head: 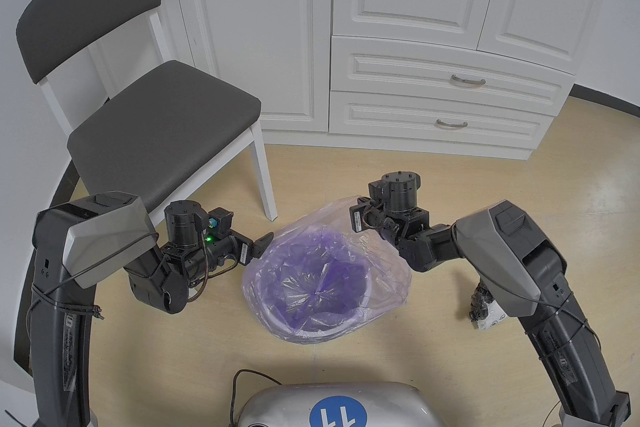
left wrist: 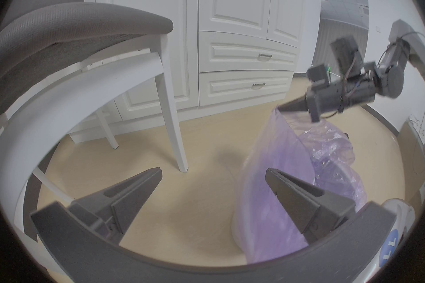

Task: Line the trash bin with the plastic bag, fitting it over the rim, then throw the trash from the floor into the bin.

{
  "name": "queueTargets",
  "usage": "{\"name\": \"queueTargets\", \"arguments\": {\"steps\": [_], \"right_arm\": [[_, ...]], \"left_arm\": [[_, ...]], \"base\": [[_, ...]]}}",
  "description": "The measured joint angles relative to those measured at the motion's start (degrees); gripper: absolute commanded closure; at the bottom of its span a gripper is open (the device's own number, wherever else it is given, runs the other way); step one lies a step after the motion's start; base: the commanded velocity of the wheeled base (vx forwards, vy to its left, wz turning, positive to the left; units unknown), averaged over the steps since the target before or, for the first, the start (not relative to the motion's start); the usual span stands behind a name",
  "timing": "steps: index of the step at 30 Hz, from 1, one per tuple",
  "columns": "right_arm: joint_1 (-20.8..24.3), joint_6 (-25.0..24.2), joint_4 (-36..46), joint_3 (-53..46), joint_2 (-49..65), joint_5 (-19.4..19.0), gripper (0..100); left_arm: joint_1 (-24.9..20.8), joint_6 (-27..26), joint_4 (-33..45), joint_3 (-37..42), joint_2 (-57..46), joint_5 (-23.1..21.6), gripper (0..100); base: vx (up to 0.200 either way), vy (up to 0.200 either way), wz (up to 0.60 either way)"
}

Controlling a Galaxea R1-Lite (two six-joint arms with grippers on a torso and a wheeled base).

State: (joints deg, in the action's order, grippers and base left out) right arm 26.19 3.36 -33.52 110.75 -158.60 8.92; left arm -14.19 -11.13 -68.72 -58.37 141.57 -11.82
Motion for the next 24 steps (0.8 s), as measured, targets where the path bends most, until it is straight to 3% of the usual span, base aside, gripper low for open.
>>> {"name": "queueTargets", "arguments": {"steps": [4,5,16,24], "right_arm": [[-0.6,-1.3,-0.9,2.9,-3.8,1.0,100],[-0.7,-1.7,-1.1,3.1,-4.1,1.1,0],[0.0,-2.1,-1.8,1.9,-0.7,1.3,0],[2.4,2.0,-1.8,-15.1,10.4,1.7,0]], "left_arm": [[-0.1,0.0,-1.5,0.0,0.0,0.0,0],[-0.1,0.0,-1.5,0.1,0.0,0.0,0],[-0.5,0.0,-3.7,1.9,-1.0,-0.2,0],[-1.1,-0.1,-4.5,4.3,-2.6,-1.5,0]], "base": [[0.000,0.000,0.00],[0.000,0.000,0.00],[0.000,0.000,0.00],[0.000,0.000,0.00]]}}
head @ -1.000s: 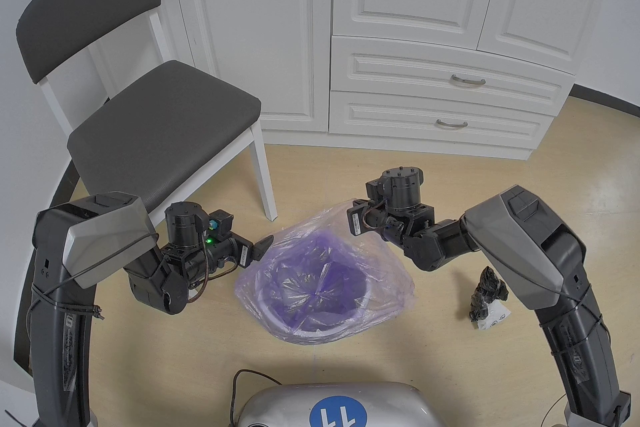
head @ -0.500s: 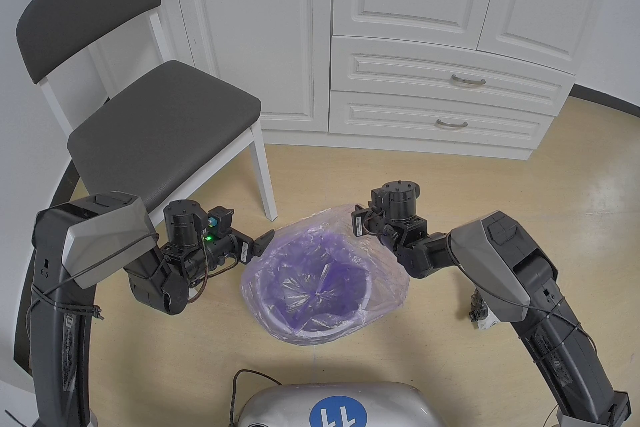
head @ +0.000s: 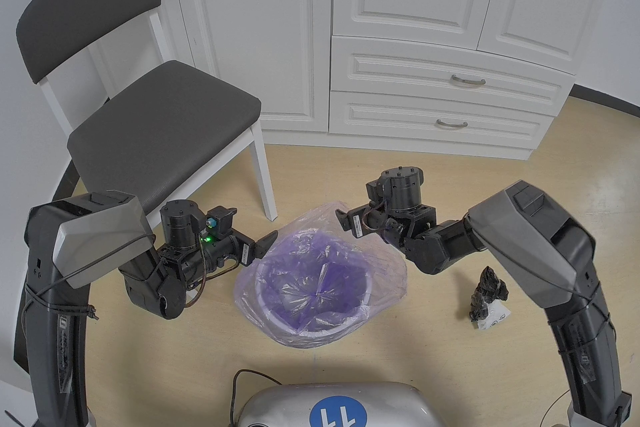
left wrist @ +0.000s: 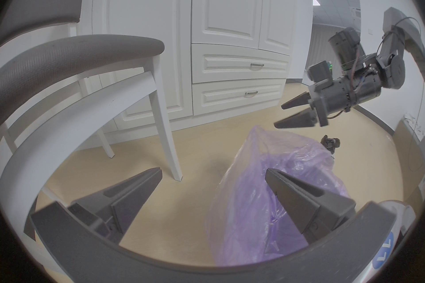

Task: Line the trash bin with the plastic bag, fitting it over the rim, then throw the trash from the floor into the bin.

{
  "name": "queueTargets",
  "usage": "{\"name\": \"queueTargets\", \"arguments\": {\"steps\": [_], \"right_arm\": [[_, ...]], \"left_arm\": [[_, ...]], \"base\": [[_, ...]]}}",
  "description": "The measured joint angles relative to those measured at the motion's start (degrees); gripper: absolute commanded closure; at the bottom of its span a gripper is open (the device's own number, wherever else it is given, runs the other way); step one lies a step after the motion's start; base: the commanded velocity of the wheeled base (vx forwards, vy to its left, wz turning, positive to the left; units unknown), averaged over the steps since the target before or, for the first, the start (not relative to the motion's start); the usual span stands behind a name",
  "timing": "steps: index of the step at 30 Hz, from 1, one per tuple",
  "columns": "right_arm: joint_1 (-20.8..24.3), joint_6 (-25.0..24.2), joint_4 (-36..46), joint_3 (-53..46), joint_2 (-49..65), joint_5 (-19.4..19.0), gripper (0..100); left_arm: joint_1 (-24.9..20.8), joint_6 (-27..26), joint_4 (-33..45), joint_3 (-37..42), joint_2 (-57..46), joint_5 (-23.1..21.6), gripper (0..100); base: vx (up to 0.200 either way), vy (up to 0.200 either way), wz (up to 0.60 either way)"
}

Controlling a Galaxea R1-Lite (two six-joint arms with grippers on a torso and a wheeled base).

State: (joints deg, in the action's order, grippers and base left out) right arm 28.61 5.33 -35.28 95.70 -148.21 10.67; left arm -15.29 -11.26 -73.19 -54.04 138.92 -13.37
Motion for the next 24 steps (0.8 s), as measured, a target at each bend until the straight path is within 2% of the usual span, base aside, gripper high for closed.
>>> {"name": "queueTargets", "arguments": {"steps": [4,7,12,16,24], "right_arm": [[1.7,1.5,-0.3,-9.8,6.3,2.1,0],[2.8,1.1,-2.2,-15.9,10.0,3.6,0],[4.0,0.3,-6.6,-26.8,14.2,4.6,0],[4.6,-0.2,-12.2,-35.2,16.1,5.1,0],[4.9,-2.4,-30.6,-46.1,15.7,6.1,0]], "left_arm": [[-0.4,-0.2,-1.3,2.0,-0.9,-2.2,0],[-0.6,-0.6,-2.4,4.4,-1.6,-4.9,0],[-0.6,-2.9,-2.5,6.9,-2.3,-6.6,0],[0.0,-5.2,-0.5,7.9,-2.5,-7.3,0],[1.9,-9.0,7.7,6.1,-1.6,-7.3,0]], "base": [[0.000,0.000,0.00],[0.000,0.000,0.00],[0.000,0.000,0.00],[0.000,0.000,0.00],[0.000,0.000,0.00]]}}
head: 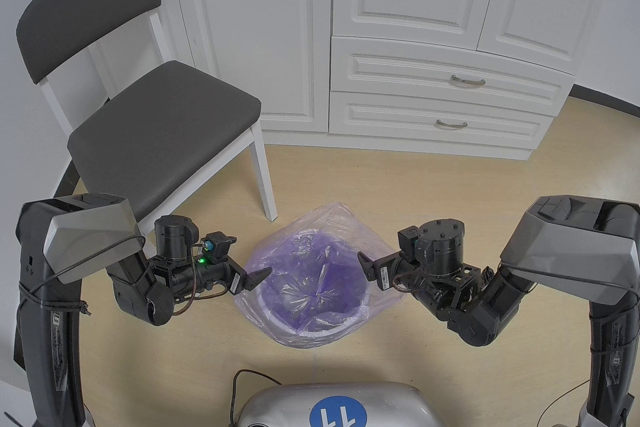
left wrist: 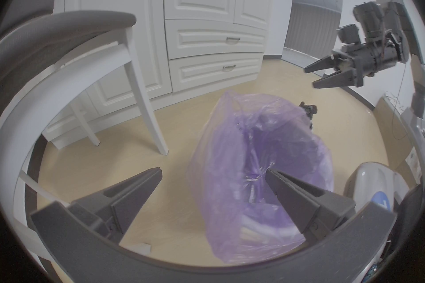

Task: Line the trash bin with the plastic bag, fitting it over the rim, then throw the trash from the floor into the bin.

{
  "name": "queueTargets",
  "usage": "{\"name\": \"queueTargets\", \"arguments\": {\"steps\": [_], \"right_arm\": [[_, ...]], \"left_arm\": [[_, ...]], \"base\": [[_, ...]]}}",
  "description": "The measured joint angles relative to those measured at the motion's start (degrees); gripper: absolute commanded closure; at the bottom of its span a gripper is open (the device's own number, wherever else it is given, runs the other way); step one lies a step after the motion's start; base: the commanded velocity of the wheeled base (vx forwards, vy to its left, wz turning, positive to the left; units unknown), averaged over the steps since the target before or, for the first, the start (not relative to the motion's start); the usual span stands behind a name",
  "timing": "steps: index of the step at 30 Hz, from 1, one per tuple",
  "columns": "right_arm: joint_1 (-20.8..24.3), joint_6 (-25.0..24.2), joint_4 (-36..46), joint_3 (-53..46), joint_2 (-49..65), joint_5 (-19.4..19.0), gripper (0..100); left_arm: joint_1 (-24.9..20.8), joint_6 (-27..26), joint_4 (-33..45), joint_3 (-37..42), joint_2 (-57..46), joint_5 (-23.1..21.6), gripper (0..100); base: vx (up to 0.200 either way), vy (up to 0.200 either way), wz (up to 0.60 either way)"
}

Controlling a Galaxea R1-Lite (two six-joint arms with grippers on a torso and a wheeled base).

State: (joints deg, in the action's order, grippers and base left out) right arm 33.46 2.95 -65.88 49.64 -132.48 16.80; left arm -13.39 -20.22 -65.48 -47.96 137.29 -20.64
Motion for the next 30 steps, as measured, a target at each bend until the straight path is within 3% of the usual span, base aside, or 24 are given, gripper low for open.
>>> {"name": "queueTargets", "arguments": {"steps": [9,15,23,30], "right_arm": [[-0.5,-4.4,-5.1,-3.1,-4.1,0.7,0],[0.1,-6.3,-5.5,-3.7,-5.6,0.3,0],[0.1,-6.6,-9.4,-0.5,-10.2,0.5,0],[-3.3,-8.1,-10.0,5.5,-14.0,0.7,0]], "left_arm": [[2.6,0.1,4.1,-10.0,4.7,8.4,0],[2.3,8.1,4.2,-16.2,7.7,13.5,0],[0.9,11.2,3.1,-19.5,9.7,15.3,0],[-0.5,13.2,1.7,-20.7,10.7,15.7,0]], "base": [[0.000,0.000,0.00],[0.000,0.000,0.00],[0.000,0.000,0.00],[0.000,0.000,0.00]]}}
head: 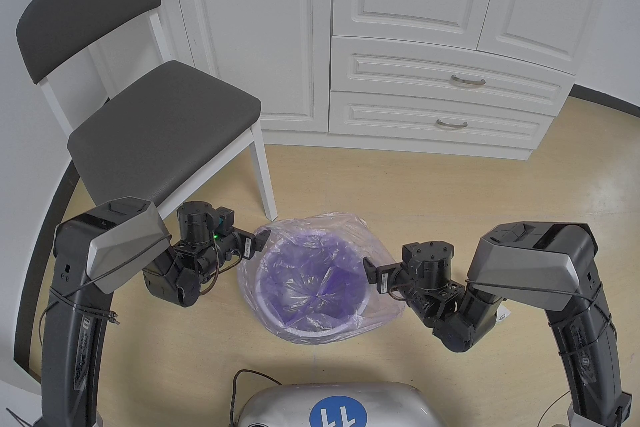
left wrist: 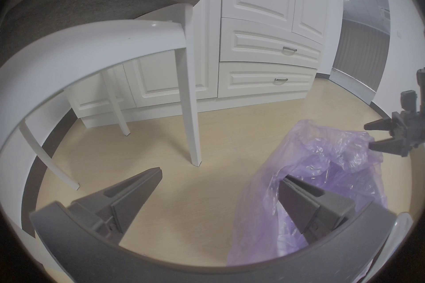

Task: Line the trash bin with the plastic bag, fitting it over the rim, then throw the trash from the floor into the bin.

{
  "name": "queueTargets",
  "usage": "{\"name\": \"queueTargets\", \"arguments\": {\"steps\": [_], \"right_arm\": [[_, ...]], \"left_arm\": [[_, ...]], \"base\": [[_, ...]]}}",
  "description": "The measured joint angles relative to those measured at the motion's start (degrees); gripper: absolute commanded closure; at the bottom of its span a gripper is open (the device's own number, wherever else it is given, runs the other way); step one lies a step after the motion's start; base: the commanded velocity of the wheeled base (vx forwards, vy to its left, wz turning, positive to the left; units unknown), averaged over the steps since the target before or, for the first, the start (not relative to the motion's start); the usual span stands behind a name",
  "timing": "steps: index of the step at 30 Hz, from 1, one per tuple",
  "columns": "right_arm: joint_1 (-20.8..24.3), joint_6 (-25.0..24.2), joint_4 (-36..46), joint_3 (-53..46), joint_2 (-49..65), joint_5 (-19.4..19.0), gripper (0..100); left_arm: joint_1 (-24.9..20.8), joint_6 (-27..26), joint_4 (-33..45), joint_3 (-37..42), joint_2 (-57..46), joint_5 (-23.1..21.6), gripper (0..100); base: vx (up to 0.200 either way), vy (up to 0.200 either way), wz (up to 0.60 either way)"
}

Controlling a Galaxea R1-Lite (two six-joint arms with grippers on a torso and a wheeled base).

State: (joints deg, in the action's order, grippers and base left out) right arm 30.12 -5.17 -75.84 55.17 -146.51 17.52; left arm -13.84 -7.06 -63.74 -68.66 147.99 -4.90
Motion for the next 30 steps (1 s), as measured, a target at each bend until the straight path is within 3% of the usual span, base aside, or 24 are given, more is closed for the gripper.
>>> {"name": "queueTargets", "arguments": {"steps": [11,19,30], "right_arm": [[-3.2,-0.7,0.2,4.3,-3.1,0.0,0],[-5.2,-1.1,0.2,7.2,-5.1,-0.1,0],[-6.1,-1.4,0.7,9.2,-8.0,-0.5,0]], "left_arm": [[-0.4,0.4,0.0,-3.0,2.3,0.3,0],[-0.4,1.7,0.7,-8.2,5.8,4.1,0],[0.0,1.8,3.6,-12.1,10.0,4.6,0]], "base": [[0.000,0.000,0.00],[0.000,0.000,0.00],[0.000,0.000,0.00]]}}
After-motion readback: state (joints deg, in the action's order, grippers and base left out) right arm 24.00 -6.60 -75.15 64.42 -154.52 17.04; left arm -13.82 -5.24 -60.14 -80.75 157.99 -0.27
